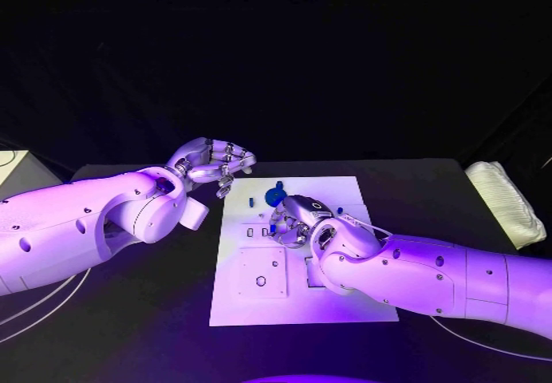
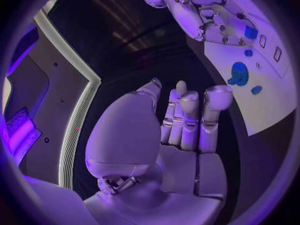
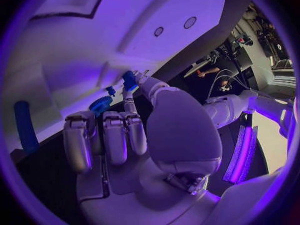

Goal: Assemble the parts on the task board

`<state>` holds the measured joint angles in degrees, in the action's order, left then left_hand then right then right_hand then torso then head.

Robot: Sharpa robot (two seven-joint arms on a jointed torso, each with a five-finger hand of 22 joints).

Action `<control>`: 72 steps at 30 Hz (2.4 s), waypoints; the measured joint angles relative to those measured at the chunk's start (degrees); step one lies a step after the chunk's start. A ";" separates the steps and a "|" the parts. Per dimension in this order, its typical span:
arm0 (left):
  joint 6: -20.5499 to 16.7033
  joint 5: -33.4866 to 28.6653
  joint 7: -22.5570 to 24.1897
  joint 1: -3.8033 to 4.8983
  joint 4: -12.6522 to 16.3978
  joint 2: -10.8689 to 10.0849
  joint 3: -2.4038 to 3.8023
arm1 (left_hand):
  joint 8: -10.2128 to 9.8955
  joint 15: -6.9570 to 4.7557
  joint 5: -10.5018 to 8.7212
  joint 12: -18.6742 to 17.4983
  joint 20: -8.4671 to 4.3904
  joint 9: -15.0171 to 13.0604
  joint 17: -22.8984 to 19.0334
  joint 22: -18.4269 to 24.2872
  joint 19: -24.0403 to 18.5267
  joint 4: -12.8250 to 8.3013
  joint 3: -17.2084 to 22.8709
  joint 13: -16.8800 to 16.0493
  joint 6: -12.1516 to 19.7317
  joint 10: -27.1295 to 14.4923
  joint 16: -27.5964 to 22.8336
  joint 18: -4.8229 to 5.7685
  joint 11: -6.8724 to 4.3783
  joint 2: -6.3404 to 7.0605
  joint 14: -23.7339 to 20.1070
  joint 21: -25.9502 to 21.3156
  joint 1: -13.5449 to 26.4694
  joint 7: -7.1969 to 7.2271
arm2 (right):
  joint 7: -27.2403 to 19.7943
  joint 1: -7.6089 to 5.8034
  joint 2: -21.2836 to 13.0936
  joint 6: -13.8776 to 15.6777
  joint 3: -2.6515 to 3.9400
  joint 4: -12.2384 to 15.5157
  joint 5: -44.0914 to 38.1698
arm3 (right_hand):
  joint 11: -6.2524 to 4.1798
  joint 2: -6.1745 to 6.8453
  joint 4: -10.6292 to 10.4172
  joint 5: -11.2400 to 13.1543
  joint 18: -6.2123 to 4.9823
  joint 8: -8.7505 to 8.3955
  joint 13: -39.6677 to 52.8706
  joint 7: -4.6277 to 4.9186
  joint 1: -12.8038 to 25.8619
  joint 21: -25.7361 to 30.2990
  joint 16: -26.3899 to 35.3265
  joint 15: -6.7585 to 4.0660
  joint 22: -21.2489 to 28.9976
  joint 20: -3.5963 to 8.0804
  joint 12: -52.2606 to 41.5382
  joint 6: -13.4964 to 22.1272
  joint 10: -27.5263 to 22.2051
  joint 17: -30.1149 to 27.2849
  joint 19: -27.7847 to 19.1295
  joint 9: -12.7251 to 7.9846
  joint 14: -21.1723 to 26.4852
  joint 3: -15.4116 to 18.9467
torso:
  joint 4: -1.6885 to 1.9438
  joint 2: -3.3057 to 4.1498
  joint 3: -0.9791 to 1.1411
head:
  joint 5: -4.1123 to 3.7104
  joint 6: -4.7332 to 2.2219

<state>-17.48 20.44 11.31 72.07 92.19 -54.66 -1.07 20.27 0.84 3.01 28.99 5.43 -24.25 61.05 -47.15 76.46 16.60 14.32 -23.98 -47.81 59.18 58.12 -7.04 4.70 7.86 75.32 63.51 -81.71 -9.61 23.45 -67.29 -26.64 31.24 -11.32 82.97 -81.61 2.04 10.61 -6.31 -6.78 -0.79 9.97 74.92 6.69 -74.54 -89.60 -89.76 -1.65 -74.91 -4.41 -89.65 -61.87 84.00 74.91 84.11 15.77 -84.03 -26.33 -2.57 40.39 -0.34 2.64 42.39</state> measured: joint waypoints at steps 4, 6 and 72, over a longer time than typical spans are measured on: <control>0.01 0.00 0.02 0.00 0.00 -0.03 0.00 | 0.00 0.00 0.00 0.00 0.00 -0.03 0.00 -0.04 0.00 0.00 0.00 0.00 0.00 0.00 0.00 0.00 0.00 0.00 0.00 0.00 0.00 0.00 | -0.07 0.05 0.01 -0.01 -0.01 -0.08 -0.04 | 0.00 0.00 0.00 0.00 0.00 0.00 0.00 0.00 0.00 0.00 0.00 0.00 0.00 0.00 0.00 0.00 0.00 0.00 0.00 0.00 0.00 0.00 | 0.00 0.00 0.01 | -0.01 0.00; 0.01 0.00 0.03 0.00 0.00 -0.03 0.00 | 0.00 0.00 0.00 0.00 0.00 -0.05 0.00 -0.04 0.00 0.00 0.00 0.00 0.00 0.00 0.00 0.00 0.00 0.00 0.00 0.00 0.00 0.00 | -0.10 0.05 0.02 -0.01 -0.01 -0.12 -0.06 | 0.00 0.00 0.00 0.00 0.00 -0.01 0.00 0.00 0.00 0.00 0.00 0.00 0.00 0.00 0.00 0.00 0.00 0.00 0.00 0.00 0.00 0.00 | -0.01 0.01 0.02 | 0.02 0.01; 9.53 12.63 -15.94 1.97 -6.40 4.80 -0.02 | 6.93 -1.67 0.00 40.83 -0.92 -5.24 13.90 -27.81 7.49 0.24 -5.48 -37.19 -1.67 12.29 31.69 4.48 -2.07 -1.74 8.62 21.28 9.87 2.44 | -16.71 -8.74 -15.00 -0.65 0.78 10.17 16.27 | 2.35 -1.71 -8.69 -1.54 -0.02 -3.12 -0.02 2.29 -7.36 1.92 0.00 1.65 0.00 -1.45 1.10 6.57 0.11 0.00 0.00 -2.39 0.01 19.75 | -0.16 -1.28 0.03 | -0.20 0.44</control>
<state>-7.95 33.06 -4.63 74.05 85.79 -49.87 -1.09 27.21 -0.83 3.01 69.82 4.51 -29.49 74.95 -74.96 83.95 16.84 8.85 -61.16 -49.49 71.47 89.81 -2.56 2.63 6.12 83.94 84.80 -71.84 -7.17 6.74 -76.03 -41.65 30.59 -10.53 93.14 -65.34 4.39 8.90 -15.01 -8.32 -0.82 6.85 74.90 8.98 -81.90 -87.69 -89.76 -0.01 -74.91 -5.86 -88.55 -55.30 84.11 74.91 84.10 13.38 -84.02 -6.59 -2.73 39.11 -0.31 2.44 42.82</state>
